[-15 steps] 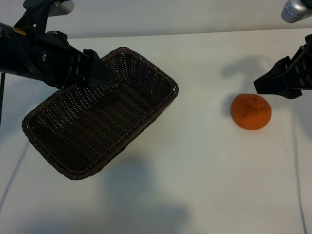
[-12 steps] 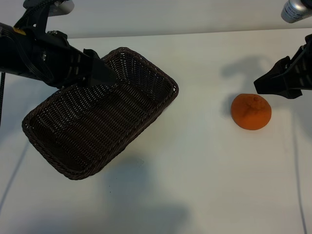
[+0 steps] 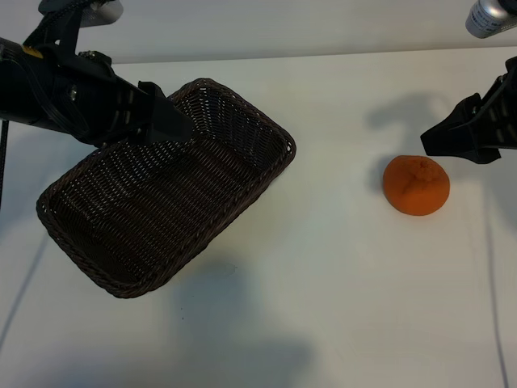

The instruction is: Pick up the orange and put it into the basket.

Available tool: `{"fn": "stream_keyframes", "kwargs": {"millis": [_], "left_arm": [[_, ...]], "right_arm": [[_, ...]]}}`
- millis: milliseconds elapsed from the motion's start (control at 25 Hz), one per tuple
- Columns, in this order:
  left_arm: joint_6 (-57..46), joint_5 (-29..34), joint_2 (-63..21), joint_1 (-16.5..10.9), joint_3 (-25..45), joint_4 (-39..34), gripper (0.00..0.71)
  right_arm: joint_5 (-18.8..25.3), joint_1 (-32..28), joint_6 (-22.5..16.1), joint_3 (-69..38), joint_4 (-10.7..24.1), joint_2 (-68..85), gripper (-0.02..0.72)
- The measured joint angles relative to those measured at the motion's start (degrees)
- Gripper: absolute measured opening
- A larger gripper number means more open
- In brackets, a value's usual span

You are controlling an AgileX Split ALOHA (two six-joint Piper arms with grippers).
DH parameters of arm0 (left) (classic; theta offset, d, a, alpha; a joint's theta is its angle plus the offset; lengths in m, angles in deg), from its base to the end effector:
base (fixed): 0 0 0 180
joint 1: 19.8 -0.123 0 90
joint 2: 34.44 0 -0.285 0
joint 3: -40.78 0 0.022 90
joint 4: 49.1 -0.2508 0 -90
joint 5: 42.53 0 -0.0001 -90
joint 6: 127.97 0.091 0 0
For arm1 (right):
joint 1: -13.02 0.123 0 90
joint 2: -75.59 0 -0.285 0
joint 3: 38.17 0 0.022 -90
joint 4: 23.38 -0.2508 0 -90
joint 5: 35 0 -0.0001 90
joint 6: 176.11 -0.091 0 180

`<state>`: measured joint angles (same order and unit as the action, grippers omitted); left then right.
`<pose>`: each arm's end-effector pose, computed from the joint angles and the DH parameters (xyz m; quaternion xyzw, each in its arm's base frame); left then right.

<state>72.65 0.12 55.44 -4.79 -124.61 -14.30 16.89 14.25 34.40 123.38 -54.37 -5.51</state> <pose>0.2804 -0.1117 0.3007 0.1337 0.9184 -0.2430 0.2821 0.2511 0.0423 0.3148 -0.1516 0.9278 0.1764 0.2917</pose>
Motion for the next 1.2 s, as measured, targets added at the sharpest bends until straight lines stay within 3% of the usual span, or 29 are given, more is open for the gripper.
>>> {"fn": "stream_keyframes", "kwargs": {"millis": [920, 1000, 1200], "left_arm": [[-1.97, -0.43, -0.08, 0.0, 0.0, -0.07, 0.562], [-5.19, -0.51, -0.71, 0.0, 0.08, -1.68, 0.562], [-19.86, -1.46, -5.67, 0.0, 0.28, -13.85, 0.544]], "right_arm": [[0.0, 0.0, 0.0, 0.0, 0.0, 0.0, 0.579], [0.0, 0.0, 0.0, 0.0, 0.0, 0.0, 0.579], [0.01, 0.0, 0.0, 0.0, 0.0, 0.0, 0.579]]}}
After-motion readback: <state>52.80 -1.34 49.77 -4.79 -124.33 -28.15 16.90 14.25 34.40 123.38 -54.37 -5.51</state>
